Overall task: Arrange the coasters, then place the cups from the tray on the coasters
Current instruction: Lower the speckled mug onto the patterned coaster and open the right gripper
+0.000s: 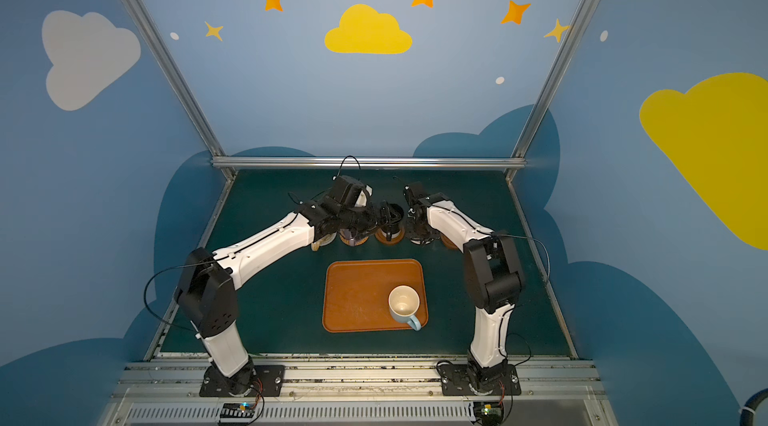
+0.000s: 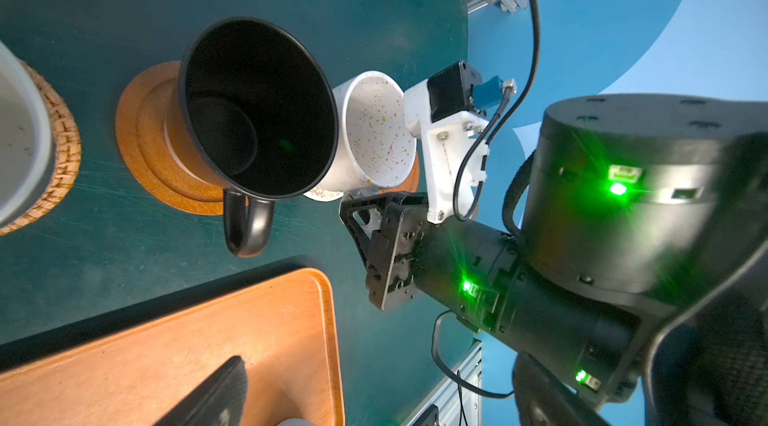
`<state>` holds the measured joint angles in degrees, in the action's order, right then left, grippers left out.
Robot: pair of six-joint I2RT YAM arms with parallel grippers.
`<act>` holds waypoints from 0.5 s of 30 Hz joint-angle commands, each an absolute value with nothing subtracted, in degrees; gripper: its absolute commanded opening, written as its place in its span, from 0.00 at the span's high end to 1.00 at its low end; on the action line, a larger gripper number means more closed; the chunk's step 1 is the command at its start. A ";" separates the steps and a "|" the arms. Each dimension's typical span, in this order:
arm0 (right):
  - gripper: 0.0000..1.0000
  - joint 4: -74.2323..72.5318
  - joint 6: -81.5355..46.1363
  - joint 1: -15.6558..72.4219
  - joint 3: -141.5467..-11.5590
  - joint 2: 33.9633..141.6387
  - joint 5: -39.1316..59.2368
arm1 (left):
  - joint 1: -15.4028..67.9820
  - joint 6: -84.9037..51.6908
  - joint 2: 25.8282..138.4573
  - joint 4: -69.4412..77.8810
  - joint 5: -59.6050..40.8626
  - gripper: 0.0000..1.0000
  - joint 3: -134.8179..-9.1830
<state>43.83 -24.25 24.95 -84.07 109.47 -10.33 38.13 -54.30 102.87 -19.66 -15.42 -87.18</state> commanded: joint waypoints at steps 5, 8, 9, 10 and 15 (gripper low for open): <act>0.71 47.26 -24.95 24.87 -84.80 107.83 -11.79 | 38.01 -54.40 100.82 -18.35 -15.29 0.01 -85.96; 0.59 48.04 -25.05 24.84 -85.54 108.18 -11.37 | 37.95 -54.34 100.73 -18.09 -15.28 0.01 -85.61; 0.58 48.37 -24.71 24.78 -85.83 108.34 -10.66 | 37.94 -54.32 100.54 -17.78 -15.42 0.01 -85.38; 0.57 49.24 -24.52 24.63 -86.55 108.76 -9.78 | 37.87 -54.32 100.31 -17.45 -15.64 0.01 -85.13; 0.49 51.18 -24.52 24.58 -87.53 108.22 -8.56 | 37.90 -53.61 98.99 -16.06 -15.34 0.00 -83.83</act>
